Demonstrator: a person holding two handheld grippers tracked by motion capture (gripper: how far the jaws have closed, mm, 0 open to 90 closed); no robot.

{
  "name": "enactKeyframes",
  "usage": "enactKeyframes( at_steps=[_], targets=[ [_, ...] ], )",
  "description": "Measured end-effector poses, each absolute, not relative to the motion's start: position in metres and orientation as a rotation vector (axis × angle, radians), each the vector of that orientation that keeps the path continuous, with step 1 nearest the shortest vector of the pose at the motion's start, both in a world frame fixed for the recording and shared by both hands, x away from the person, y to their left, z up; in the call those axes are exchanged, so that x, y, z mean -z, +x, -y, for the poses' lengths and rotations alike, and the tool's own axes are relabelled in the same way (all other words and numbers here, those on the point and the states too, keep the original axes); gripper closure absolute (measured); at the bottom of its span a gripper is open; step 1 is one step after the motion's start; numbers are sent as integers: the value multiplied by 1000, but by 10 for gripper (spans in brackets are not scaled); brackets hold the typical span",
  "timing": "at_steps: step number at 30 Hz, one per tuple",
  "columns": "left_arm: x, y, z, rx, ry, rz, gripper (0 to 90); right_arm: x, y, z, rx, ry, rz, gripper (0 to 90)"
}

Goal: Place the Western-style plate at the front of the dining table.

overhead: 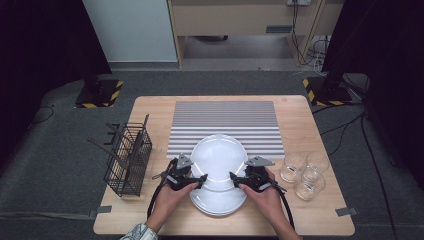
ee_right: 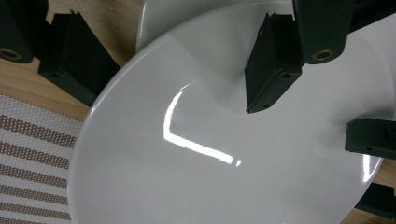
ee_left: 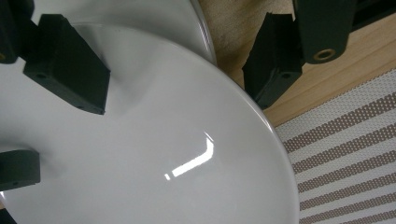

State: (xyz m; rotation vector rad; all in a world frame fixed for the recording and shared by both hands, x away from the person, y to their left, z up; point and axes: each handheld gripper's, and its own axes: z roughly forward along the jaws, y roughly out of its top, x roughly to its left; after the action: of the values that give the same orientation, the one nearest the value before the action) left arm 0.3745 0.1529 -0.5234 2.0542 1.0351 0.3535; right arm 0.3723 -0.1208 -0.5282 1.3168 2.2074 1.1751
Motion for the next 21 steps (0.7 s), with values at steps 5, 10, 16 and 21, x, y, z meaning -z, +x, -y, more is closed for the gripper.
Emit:
enactKeyframes(
  at_steps=[5, 10, 16, 21],
  targets=[
    [523, 375, -153, -354, 2056, -1031, 219, 527, 373, 123, -1182, 1330, -2205, 297],
    [523, 376, -154, -356, 2055, -1031, 228, 527, 374, 124, -1190, 1342, -2202, 323],
    [521, 382, -161, -333, 2041, -1038, 313, 524, 379, 129, -1188, 1354, -2204, 392],
    [520, 384, -163, -326, 2033, -1039, 347, 520, 384, 132, -1181, 1363, -2214, 434]
  ],
)
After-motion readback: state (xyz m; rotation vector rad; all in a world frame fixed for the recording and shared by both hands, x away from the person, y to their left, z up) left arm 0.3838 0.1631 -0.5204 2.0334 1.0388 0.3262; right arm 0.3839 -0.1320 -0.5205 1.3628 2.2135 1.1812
